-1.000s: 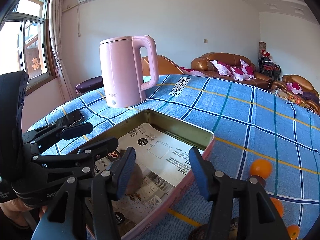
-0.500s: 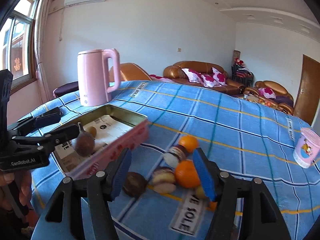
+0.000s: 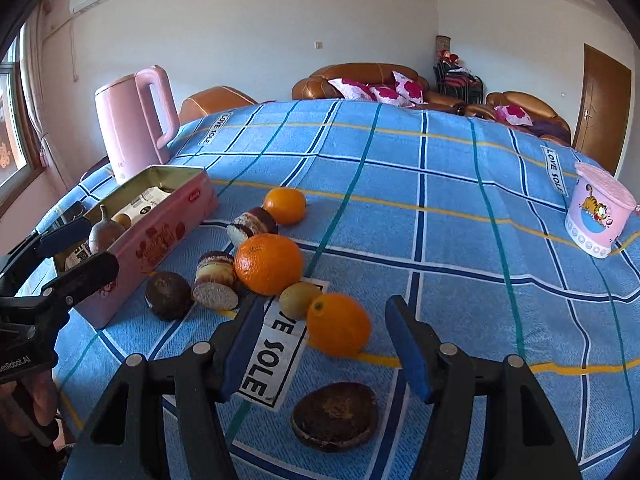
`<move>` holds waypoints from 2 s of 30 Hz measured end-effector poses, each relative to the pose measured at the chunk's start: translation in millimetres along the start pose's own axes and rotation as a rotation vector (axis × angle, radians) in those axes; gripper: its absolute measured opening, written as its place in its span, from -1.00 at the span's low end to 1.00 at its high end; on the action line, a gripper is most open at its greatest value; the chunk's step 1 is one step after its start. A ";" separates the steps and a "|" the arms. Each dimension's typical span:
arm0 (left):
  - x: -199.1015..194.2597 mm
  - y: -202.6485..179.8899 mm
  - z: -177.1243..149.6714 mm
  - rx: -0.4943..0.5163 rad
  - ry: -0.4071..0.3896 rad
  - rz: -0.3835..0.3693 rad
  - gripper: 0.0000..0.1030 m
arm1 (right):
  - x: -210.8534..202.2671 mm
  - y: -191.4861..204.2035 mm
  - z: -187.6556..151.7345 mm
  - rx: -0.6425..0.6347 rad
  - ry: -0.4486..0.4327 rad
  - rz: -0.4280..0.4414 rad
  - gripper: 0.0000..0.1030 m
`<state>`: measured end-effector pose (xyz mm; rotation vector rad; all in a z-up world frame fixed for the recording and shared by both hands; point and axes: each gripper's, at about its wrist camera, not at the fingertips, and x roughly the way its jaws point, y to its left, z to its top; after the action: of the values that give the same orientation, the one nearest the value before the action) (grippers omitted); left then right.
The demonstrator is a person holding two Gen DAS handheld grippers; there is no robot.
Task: Organize fruits
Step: 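Grasp the dark brown round fruit with left gripper while right grasps an orange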
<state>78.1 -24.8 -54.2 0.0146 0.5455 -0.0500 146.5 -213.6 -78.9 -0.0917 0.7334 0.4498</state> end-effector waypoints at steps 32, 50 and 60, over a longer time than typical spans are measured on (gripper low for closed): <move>57.5 -42.8 0.4 0.163 0.257 -0.041 -0.21 | 6.3 -9.5 -1.8 0.062 0.032 0.062 -0.24; 40.7 -33.6 0.1 0.104 0.169 -0.116 -0.27 | -4.9 -11.6 -2.8 0.060 -0.029 0.082 -0.31; 34.7 -29.5 0.8 0.080 0.131 -0.132 -0.27 | -2.1 -13.5 -2.6 0.073 -0.013 0.088 -0.34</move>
<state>106.6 -55.8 -71.6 0.0602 0.6748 -0.2006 149.2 -227.2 -80.4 0.0116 0.7424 0.5067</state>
